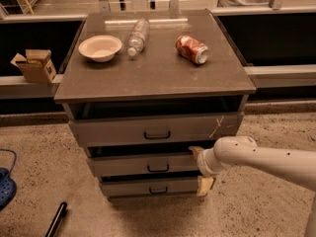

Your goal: Open middle drawer

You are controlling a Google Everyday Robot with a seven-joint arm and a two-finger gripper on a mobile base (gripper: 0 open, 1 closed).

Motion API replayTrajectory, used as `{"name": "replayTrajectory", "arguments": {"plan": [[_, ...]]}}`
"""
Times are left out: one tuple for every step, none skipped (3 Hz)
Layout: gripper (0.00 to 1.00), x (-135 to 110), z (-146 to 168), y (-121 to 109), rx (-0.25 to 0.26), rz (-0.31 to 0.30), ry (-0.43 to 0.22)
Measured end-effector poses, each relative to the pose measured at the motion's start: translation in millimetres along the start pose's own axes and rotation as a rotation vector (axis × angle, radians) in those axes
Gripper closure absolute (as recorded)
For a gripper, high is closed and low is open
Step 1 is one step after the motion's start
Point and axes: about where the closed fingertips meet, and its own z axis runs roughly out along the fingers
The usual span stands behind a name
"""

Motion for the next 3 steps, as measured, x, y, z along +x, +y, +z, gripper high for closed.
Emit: {"name": "replayTrajectory", "arguments": {"plan": [[0.0,10.2,27.8,-8.2,0.025,-0.039,-0.04],[0.24,13.1,45.2,-20.7,0.014,-0.063,-0.059],[0.47,12.8,48.6,-25.7,0.003,-0.069,-0.076]]}}
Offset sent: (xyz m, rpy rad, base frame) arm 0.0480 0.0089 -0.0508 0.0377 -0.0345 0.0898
